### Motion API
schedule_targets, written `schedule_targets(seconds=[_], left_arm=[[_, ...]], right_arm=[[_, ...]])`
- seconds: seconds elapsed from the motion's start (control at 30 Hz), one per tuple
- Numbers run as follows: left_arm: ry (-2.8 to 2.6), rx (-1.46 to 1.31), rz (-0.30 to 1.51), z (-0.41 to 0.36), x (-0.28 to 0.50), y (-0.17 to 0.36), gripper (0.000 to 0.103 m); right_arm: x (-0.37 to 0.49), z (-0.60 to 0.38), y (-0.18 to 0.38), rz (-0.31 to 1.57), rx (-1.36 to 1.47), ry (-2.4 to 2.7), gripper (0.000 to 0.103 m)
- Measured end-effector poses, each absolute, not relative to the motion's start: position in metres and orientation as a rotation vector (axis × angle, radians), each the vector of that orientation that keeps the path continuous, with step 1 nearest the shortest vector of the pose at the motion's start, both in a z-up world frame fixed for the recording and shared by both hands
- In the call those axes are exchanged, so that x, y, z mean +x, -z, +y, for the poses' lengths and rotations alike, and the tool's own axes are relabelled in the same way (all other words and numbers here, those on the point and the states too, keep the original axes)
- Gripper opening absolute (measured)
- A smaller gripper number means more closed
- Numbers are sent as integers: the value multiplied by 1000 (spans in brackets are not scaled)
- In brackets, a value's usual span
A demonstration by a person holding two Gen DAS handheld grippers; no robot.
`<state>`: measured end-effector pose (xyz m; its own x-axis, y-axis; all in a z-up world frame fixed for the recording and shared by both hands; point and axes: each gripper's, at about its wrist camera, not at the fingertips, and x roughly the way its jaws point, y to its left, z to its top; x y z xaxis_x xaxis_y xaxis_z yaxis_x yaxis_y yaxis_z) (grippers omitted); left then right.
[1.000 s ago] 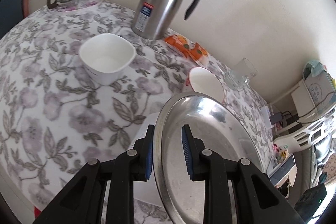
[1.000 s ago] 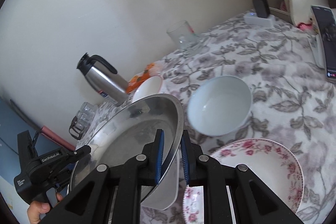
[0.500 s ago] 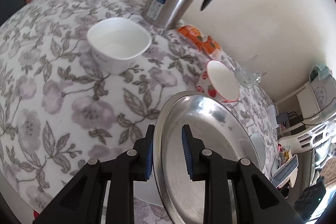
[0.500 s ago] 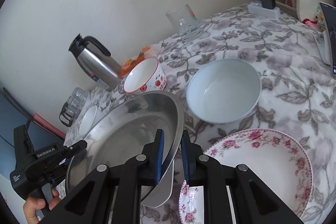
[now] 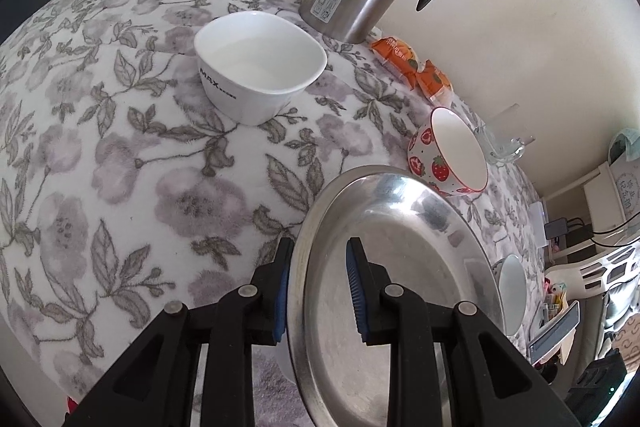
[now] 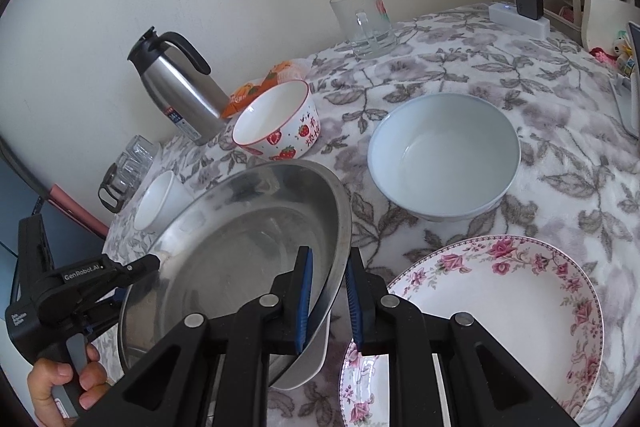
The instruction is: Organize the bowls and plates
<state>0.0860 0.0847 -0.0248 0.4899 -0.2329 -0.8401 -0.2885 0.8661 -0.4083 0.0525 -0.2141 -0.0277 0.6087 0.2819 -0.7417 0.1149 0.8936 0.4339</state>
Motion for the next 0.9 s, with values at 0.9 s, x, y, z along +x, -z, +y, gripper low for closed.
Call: schedule_targets(seconds=[0.9], left_arm=[[-85,-580,1231,84,92,62,26]], right_arm=[[56,-212,48,998,452,-73,19]])
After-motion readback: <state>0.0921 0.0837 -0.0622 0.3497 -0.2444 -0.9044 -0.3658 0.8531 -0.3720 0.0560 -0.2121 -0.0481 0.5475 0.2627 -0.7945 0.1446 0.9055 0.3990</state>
